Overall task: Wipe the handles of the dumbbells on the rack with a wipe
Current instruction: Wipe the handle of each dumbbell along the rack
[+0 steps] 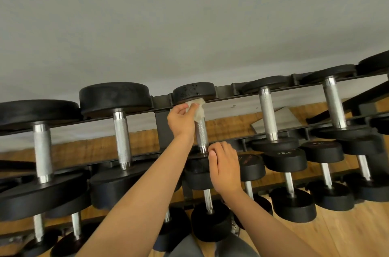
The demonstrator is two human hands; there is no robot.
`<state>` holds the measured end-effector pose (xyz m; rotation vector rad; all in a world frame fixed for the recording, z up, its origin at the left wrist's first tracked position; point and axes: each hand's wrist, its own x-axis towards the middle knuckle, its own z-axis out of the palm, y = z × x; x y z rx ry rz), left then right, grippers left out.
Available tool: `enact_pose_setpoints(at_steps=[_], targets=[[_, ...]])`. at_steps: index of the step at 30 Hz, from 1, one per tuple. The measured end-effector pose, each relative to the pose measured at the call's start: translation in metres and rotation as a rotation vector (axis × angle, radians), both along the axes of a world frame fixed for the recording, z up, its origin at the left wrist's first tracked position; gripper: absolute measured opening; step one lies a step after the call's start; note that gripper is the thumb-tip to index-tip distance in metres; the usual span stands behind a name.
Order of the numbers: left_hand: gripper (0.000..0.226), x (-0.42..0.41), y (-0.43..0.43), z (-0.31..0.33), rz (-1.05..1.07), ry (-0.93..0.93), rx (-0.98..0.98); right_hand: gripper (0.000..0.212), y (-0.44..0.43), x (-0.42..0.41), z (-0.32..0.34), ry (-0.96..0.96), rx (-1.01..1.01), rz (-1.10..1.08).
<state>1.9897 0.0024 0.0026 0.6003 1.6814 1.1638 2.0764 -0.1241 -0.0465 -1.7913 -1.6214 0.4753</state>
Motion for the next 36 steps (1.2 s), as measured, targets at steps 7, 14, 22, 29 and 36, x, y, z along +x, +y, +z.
enact_pose_setpoints(at_steps=[7, 14, 22, 29, 36], targets=[[0.018, -0.010, -0.028, -0.013, -0.126, 0.025, 0.000, 0.035, 0.000, 0.001, -0.002, 0.002, 0.022, 0.008], [0.008, -0.021, -0.031, -0.020, -0.139, 0.044, 0.004, 0.036, 0.001, 0.002, -0.003, 0.010, 0.028, 0.028], [0.023, -0.028, -0.038, -0.021, -0.303, 0.129, -0.021, 0.037, 0.001, 0.003, -0.002, 0.006, 0.033, 0.038], [0.028, -0.034, -0.051, -0.025, -0.450, 0.143, -0.064, 0.035, 0.001, 0.005, -0.001, 0.013, 0.022, 0.053], [0.024, -0.047, -0.061, -0.024, -0.546, 0.192, -0.056, 0.034, 0.000, 0.006, 0.001, 0.020, 0.019, 0.056]])
